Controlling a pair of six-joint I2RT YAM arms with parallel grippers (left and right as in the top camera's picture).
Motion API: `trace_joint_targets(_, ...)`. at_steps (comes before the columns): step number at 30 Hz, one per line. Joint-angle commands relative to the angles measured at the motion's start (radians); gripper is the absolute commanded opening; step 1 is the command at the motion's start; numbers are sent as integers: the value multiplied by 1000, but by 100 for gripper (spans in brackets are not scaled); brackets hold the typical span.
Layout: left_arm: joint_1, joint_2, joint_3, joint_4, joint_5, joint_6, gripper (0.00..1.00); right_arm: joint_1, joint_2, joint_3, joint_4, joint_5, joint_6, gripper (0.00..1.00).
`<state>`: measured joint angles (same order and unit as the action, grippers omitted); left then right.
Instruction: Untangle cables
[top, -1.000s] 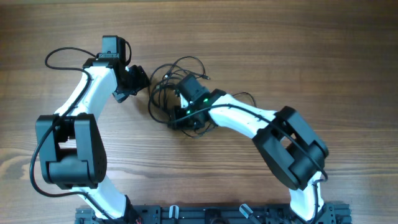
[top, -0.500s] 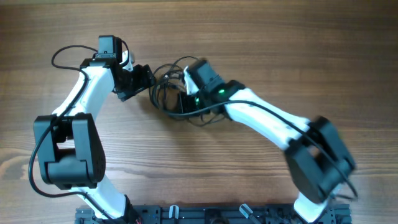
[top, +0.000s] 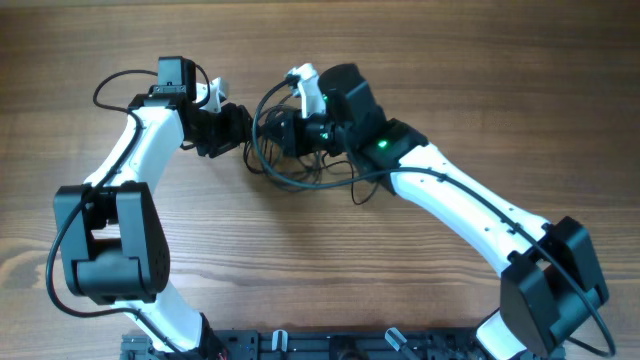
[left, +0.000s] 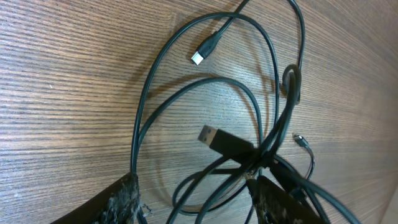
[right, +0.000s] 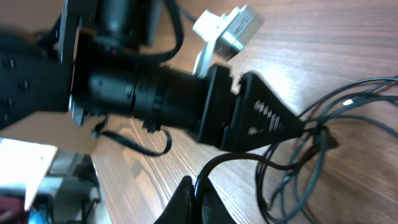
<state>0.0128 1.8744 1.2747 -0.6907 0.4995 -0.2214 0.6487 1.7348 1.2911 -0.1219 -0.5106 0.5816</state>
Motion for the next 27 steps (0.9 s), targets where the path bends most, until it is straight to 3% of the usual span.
trace_joint_targets(1, -15, 5, 6, 3, 16, 12, 63, -55, -16, 14, 11, -23, 84, 4)
trace_joint_targets(6, -55, 6, 6, 14, 16, 12, 64, -84, -16, 14, 10, -53, 132, 4)
trace_joint_targets(7, -68, 8, 6, 22, 16, 13, 60, -88, -16, 14, 10, -53, 137, 4)
trace_joint_targets(8, -80, 13, 6, 32, 6, 11, 40, -91, -16, 14, 10, -53, 137, 4)
trace_joint_targets(9, -92, 21, 6, 41, -16, -8, 29, -94, -16, 14, 10, -53, 136, 4)
trace_joint_targets(12, -114, 42, 6, 43, -79, -45, 23, -101, -16, 14, 11, -61, 135, 4)
trace_joint_targets(15, -121, 56, 6, 41, -198, -60, 4, -122, -16, 14, 76, -192, 133, 4)
trace_joint_targets(19, -117, 56, 6, 36, -331, -127, 4, -163, -16, 14, 286, -420, 208, 4)
trace_joint_targets(22, -117, 56, 6, 36, -337, -132, 4, -198, -16, 14, 385, -453, 281, 4)
trace_joint_targets(27, -114, 56, 6, 36, -338, -131, 4, -260, -16, 14, 351, -499, 280, 4)
